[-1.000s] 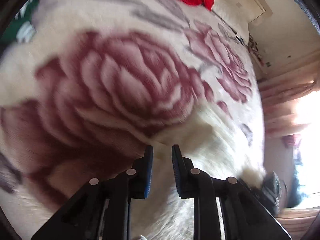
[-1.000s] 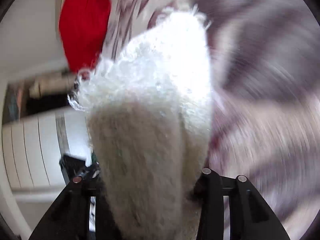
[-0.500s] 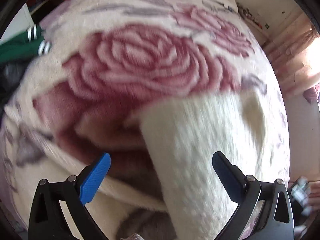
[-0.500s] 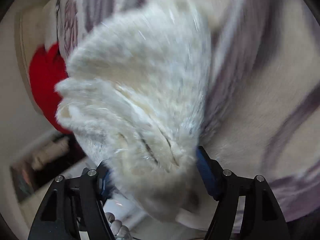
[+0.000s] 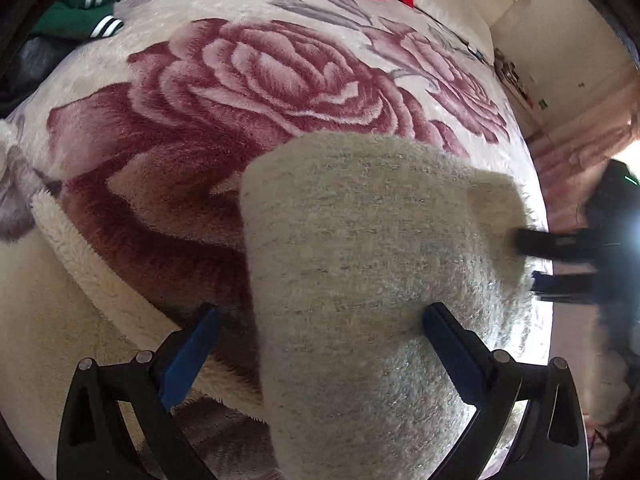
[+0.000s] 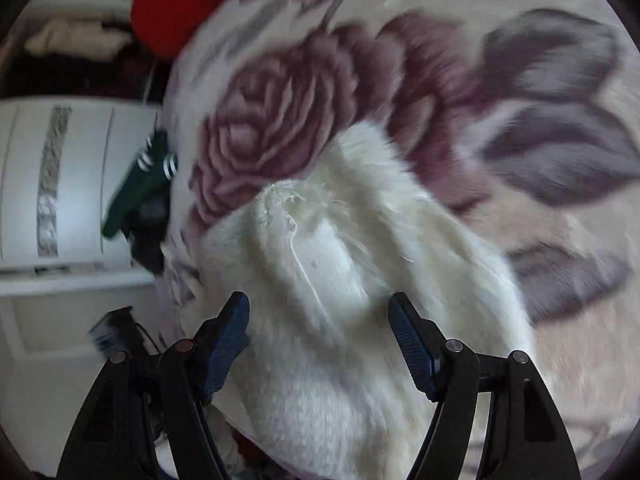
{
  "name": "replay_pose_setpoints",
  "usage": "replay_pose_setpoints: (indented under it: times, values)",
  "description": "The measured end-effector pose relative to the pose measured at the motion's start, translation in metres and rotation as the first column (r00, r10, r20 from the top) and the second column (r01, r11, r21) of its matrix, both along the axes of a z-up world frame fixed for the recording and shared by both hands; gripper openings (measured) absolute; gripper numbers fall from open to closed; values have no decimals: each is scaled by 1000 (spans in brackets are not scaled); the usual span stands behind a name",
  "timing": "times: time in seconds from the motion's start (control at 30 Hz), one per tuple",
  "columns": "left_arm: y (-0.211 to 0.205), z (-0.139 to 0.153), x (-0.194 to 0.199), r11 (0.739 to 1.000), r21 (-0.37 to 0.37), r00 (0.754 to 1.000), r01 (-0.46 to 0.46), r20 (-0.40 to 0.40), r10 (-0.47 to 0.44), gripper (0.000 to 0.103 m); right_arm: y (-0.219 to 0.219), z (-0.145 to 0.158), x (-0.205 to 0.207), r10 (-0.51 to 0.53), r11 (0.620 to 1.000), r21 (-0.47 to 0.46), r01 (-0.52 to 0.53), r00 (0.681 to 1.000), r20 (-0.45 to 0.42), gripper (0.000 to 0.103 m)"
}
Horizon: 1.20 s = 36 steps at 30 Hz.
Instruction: Fold large clothes
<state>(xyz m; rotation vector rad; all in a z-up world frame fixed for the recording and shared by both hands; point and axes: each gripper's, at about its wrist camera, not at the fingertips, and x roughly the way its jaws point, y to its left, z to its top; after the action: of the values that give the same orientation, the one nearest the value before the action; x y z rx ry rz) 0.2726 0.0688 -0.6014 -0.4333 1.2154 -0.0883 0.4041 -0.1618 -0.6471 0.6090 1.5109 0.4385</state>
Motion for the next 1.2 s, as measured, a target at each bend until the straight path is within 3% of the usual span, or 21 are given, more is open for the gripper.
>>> replay_pose_setpoints:
  times: [0.03,0.07,0.1,0.27,0.4,0.5,0.63,0.73,0.8,0.9,0.93,0.97,1.03,1.1,1.13,1.17,1.2]
  values:
    - [2,1,-3,1000,-3,1000,-8,4,8,103,13,-11,9,56,998,-17,-57,998,-27,70]
    - [3,2,-5,1000,-5,1000,-15,3,15,103,28,-13,21,108,992,-56,-109,994,-27,34]
    - [4,4,-7,1000,-7,1000,-26,0,26,103,37,-10,23,162,984,-76,-162,987,-14,20]
    - [1,8,-24,998,-51,999,-48,10,48,103,30,37,19,162,972,-191,-136,979,128,15]
    - [-18,4,-34,999,-10,999,-48,12,48,103,23,14,40,146,963,-241,-123,986,77,15]
    - [-23,-6,-35,998,37,999,-51,-3,51,103,39,-18,48,171,951,-259,-168,985,-12,24]
    - [-18,-7,-37,998,42,999,-51,-8,52,103,32,10,37,146,957,-253,-141,989,1,44]
    - [-16,-7,-38,997,59,999,-39,-6,40,103,20,45,9,121,954,-283,-97,990,68,45]
    - [-14,-11,-37,999,34,999,-41,-15,41,103,17,62,-15,127,966,-238,-99,986,105,45]
    - [-12,-13,-33,999,7,998,-49,-28,49,103,30,36,-36,237,933,-288,-216,971,37,45]
    - [-11,-11,-32,999,-5,998,-49,-36,49,103,33,19,-39,259,909,-342,-238,966,15,49]
    - [-10,-10,-31,999,-11,998,-46,-38,46,103,33,4,-40,271,895,-367,-253,962,0,62]
    - [-5,-2,-33,999,-15,998,-48,-27,48,103,26,-11,-39,253,912,-334,-237,968,2,63]
    - [1,1,-34,998,-23,998,-56,-12,56,103,19,-7,-36,239,922,-322,-218,971,28,68]
    - [6,-1,-34,997,-35,998,-64,-12,63,103,15,-3,-35,238,922,-324,-211,970,46,75]
    - [9,-4,-33,997,-46,997,-69,-18,69,103,12,-1,-35,243,913,-350,-208,968,59,92]
    - [13,-13,-31,993,-87,997,-75,-31,72,103,10,-3,-32,251,892,-403,-205,966,65,97]
